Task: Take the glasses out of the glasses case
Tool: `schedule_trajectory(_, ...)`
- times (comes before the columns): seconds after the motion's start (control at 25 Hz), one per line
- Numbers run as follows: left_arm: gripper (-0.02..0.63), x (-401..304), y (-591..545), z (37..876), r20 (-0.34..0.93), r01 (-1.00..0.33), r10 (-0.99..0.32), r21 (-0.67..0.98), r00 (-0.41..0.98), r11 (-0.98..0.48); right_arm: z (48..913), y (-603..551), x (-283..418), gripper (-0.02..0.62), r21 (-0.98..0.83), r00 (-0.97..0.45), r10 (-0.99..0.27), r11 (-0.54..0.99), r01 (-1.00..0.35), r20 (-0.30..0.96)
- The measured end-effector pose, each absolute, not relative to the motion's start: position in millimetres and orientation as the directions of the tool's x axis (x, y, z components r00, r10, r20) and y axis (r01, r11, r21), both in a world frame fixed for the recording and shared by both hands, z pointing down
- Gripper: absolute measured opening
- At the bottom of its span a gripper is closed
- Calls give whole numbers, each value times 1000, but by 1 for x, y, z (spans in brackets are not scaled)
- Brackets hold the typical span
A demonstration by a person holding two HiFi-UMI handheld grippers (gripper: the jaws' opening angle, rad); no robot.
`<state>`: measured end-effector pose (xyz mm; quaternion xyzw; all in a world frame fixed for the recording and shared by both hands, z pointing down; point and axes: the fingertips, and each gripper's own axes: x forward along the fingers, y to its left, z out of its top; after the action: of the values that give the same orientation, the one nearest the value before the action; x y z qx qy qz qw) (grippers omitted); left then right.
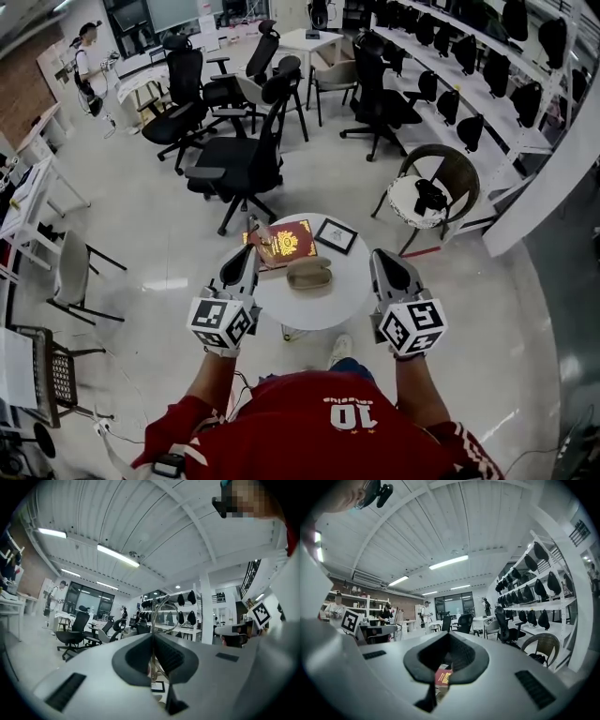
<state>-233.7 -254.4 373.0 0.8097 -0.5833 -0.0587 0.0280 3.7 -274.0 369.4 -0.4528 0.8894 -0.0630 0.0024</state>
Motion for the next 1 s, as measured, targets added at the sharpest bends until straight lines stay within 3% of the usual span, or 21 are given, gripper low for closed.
schedule_trajectory(1.0,15,-234,-252,380,-52,-942,-951,130,306,-311,379,-280,25,15,-131,-514,-856,504,-854,53)
